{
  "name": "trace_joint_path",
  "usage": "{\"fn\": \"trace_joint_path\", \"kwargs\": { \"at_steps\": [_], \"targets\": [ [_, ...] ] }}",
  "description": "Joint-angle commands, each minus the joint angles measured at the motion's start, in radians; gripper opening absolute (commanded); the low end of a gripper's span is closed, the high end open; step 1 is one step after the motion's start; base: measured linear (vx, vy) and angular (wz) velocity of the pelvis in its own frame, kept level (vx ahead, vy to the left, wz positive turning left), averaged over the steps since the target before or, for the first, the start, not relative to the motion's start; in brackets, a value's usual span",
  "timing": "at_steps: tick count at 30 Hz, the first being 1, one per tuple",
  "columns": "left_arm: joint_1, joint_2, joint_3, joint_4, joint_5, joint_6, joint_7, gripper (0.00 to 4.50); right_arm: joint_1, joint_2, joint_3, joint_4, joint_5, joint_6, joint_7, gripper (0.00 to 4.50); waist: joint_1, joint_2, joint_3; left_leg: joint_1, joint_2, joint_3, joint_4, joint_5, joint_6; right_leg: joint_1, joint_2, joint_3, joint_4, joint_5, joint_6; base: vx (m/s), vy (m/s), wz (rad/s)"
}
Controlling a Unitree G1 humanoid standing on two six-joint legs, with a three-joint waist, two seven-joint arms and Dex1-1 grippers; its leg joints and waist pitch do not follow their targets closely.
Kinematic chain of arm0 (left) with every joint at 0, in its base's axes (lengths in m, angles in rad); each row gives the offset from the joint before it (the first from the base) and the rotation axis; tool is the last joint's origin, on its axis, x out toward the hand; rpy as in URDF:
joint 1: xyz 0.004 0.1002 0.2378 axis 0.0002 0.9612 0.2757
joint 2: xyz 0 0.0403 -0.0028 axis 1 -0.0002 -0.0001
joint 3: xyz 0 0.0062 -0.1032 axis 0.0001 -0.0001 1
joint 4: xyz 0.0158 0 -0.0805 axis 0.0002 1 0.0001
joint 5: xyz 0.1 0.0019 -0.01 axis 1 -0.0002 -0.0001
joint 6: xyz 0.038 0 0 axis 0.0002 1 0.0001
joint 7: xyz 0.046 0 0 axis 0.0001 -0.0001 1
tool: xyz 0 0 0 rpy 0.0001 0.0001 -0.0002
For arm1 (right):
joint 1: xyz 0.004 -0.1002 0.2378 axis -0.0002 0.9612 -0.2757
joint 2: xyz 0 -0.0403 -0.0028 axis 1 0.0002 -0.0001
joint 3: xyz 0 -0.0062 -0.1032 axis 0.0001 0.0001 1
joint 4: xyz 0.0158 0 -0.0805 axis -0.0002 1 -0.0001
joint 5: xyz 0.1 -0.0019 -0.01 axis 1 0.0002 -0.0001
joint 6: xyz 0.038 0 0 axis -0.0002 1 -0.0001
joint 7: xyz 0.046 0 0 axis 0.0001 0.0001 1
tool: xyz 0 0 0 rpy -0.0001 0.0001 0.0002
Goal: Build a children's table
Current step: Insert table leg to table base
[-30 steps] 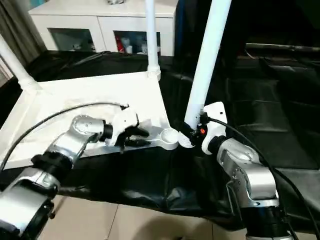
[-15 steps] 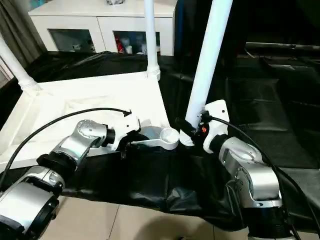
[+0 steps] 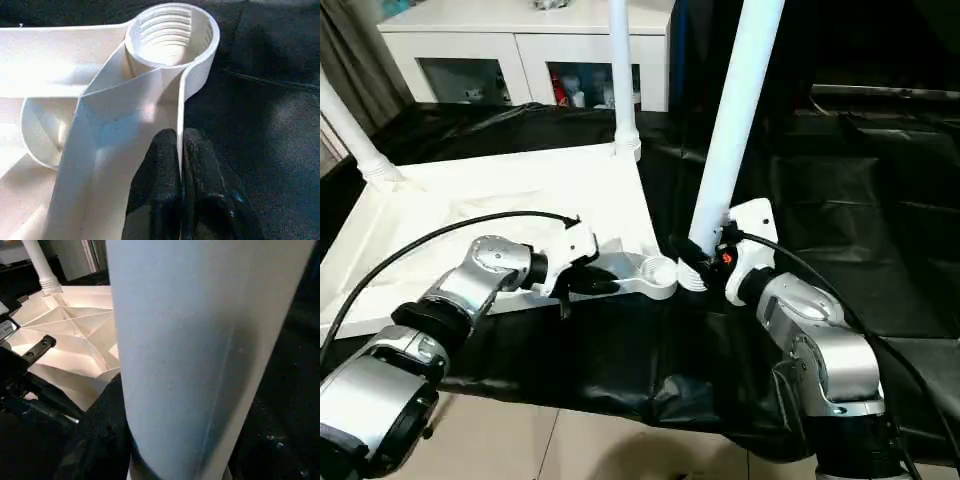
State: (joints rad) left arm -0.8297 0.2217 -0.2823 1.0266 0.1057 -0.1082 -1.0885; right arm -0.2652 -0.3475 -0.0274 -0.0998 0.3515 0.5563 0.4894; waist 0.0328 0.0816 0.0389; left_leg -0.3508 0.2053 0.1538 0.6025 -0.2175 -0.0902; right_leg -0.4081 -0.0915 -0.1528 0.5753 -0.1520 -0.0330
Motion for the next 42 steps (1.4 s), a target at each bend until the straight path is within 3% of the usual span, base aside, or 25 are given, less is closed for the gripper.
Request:
{"fn": "trace_joint_path", "kwargs": {
  "at_steps": [1,8,9,11,13,14,16,19,21,23,42],
  "targets": [
    [0.004,0.013,0.005,0.013,0.0,-0.009,-0.005,0.0,-0.001,0.0,0.002,-0.013,0.007,0.004,0.009,1.93,0.005,-0.014,-0.071,-0.015,0.006,0.001,-0.059,-0.065,0.111,0.082,-0.054,0.053,-0.076,-0.268,-0.102,0.0,0.0,0.0],
    [0.02,0.013,0.013,-0.014,-0.014,0.011,-0.034,0.0,-0.005,-0.006,0.019,-0.012,0.012,0.019,0.031,1.93,0.005,-0.013,-0.072,-0.014,0.01,0.001,-0.058,-0.048,0.12,0.083,-0.056,0.056,-0.067,-0.217,-0.134,0.0,0.0,0.0],
    [0.037,0.01,0.009,-0.043,-0.02,0.02,-0.052,0.0,-0.004,-0.005,0.033,-0.018,0.014,0.032,0.039,1.93,0.003,-0.027,-0.073,-0.014,0.011,0.003,-0.058,-0.048,0.121,0.084,-0.056,0.057,-0.067,-0.216,-0.133,0.0,0.0,0.0],
    [0.05,0.007,0.006,-0.062,-0.023,0.029,-0.06,0.0,-0.003,-0.003,0.042,-0.022,0.015,0.034,0.044,1.93,0.005,-0.02,-0.072,-0.014,0.011,0.003,-0.058,-0.04,0.125,0.083,-0.058,0.058,-0.065,-0.222,-0.139,0.0,0.0,0.0],
    [0.09,-0.005,-0.001,-0.143,-0.039,0.057,-0.083,0.0,-0.008,0.007,0.058,-0.023,0.019,0.043,0.051,1.93,0.007,-0.025,-0.072,-0.012,0.017,0.003,-0.06,-0.042,0.124,0.082,-0.061,0.06,-0.064,-0.235,-0.141,0.0,0.0,0.0],
    [0.098,-0.007,-0.003,-0.162,-0.043,0.067,-0.087,0.0,-0.01,0.011,0.059,-0.019,0.018,0.044,0.049,1.93,0.009,-0.022,-0.072,-0.012,0.016,0.003,-0.059,-0.038,0.125,0.08,-0.062,0.06,-0.064,-0.237,-0.141,0.0,0.0,0.0],
    [0.126,-0.012,-0.015,-0.223,-0.044,0.091,-0.092,0.0,-0.022,0.028,0.079,-0.003,0.01,0.043,0.049,1.93,0.008,-0.028,-0.069,-0.011,0.018,0.005,-0.06,-0.042,0.123,0.076,-0.061,0.061,-0.067,-0.255,-0.135,0.0,0.0,0.0],
    [0.133,-0.011,-0.021,-0.236,-0.039,0.091,-0.09,0.0,-0.029,0.041,0.089,0.003,0.011,0.05,0.051,1.93,0.01,-0.024,-0.068,-0.009,0.017,0.006,-0.062,-0.053,0.114,0.074,-0.059,0.062,-0.07,-0.276,-0.123,0.0,0.0,0.0],
    [0.136,-0.011,-0.019,-0.24,-0.038,0.094,-0.083,0.0,-0.036,0.049,0.097,0.018,0.006,0.048,0.049,1.93,0.011,-0.031,-0.068,-0.011,0.015,0.005,-0.063,-0.053,0.108,0.077,-0.06,0.062,-0.067,-0.278,-0.118,0.0,0.0,0.0],
    [0.14,-0.007,-0.016,-0.25,-0.033,0.099,-0.07,0.0,-0.041,0.048,0.104,0.028,-0.004,0.044,0.049,1.93,0.01,-0.028,-0.067,-0.011,0.015,0.005,-0.062,-0.054,0.104,0.076,-0.06,0.062,-0.069,-0.283,-0.112,0.0,0.0,0.0],
    [0.157,0.019,-0.012,-0.294,-0.035,0.143,-0.065,0.0,-0.076,0.065,0.084,0.156,-0.002,0.006,0.071,1.93,0.003,-0.029,-0.069,-0.013,0.013,0.005,-0.059,-0.042,0.114,0.077,-0.059,0.061,-0.065,-0.258,-0.122,0.0,0.0,0.0]
  ]
}}
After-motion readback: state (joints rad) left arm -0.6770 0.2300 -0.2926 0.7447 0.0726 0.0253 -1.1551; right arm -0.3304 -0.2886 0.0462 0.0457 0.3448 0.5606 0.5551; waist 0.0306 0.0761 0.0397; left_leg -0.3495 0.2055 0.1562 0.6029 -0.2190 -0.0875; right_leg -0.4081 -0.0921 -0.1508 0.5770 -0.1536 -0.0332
